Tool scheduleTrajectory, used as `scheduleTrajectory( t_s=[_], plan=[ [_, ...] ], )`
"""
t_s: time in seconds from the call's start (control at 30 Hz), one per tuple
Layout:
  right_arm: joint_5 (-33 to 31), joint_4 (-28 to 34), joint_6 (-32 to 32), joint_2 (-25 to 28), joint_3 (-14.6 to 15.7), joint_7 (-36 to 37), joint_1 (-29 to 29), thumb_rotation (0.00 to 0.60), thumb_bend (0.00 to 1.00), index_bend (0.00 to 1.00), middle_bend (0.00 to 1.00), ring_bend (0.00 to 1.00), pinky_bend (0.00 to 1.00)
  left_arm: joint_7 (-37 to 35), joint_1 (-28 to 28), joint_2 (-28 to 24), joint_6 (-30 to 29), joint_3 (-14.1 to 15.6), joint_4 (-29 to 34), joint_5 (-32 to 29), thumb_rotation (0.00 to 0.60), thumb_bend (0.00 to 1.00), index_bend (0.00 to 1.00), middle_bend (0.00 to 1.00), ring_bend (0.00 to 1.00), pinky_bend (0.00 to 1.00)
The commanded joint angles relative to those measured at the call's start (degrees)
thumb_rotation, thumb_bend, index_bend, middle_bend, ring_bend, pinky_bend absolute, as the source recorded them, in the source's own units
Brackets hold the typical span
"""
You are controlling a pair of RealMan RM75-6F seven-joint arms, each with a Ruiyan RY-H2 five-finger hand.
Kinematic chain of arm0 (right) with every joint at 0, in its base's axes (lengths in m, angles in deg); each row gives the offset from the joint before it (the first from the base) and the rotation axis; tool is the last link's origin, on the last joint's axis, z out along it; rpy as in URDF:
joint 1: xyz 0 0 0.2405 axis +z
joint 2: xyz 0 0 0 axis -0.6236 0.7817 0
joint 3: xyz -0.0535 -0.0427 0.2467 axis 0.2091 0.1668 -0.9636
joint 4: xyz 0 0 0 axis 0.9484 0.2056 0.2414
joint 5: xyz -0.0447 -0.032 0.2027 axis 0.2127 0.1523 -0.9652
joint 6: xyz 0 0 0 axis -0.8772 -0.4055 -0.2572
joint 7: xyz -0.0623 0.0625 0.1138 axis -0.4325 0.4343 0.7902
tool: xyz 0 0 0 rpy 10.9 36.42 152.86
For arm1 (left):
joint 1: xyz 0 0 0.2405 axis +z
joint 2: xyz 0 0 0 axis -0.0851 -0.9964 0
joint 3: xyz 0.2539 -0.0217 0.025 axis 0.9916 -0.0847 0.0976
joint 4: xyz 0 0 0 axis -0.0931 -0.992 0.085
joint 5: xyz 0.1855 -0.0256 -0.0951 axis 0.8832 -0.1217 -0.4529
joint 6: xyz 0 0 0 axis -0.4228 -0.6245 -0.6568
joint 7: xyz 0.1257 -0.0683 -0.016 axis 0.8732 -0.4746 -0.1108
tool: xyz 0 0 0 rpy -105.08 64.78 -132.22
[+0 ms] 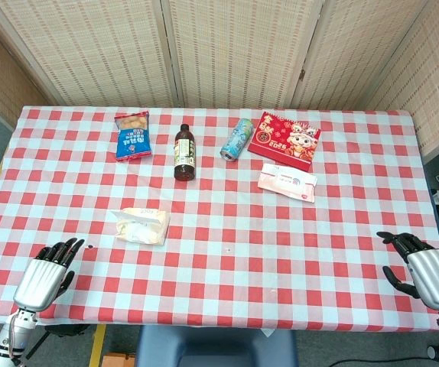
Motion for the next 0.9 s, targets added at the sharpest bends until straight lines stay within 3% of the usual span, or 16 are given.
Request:
scheduleTrajectory(
  t_s=[0.03, 0.4, 0.67, 0.73, 0.9],
  plan=[
    [-0.09, 0.08, -0.10, 0.05, 0.01, -0.08, 0.03, 0.600, 0.29, 0.22, 0.32, 0.24, 0.51, -0.15, -0.03, -0.01, 0.09, 0.05, -0.04, 0.01, 0.600, 0.44, 0.13, 0.17, 0.23, 0.33],
    [-0.72, 0.55, -0.20, 0.25, -0.07, -0.49, -0.08, 0.600, 0.29, 0.22, 0.32, 0.24, 0.51, -1.32, -1.75, 0.79, 1.49, -0.43, 0.03, 0.72, 0.600, 0.44, 0.13, 0.18, 0.23, 0.33],
    [-0.94, 1.13, -1.17, 0.78, 0.23, -1.18, 0.10, 0.600, 0.29, 0.23, 0.32, 0.24, 0.51, 4.31, -8.52, 2.93, 5.18, -3.80, 0.75, 3.73, 0.600, 0.44, 0.11, 0.21, 0.24, 0.37],
    [-1.10, 1.16, -1.56, 0.85, 0.28, -1.30, 0.22, 0.600, 0.29, 0.23, 0.32, 0.24, 0.51, 6.21, -10.54, 4.03, 6.06, -4.97, -0.02, 4.47, 0.600, 0.44, 0.09, 0.26, 0.30, 0.41],
    [-1.45, 1.51, -2.21, 1.25, 0.37, -1.42, 0.37, 0.600, 0.29, 0.24, 0.32, 0.24, 0.51, 8.42, -14.53, 7.30, 10.13, -7.09, -2.29, 3.17, 0.600, 0.44, 0.09, 0.49, 0.55, 0.60]
  ],
)
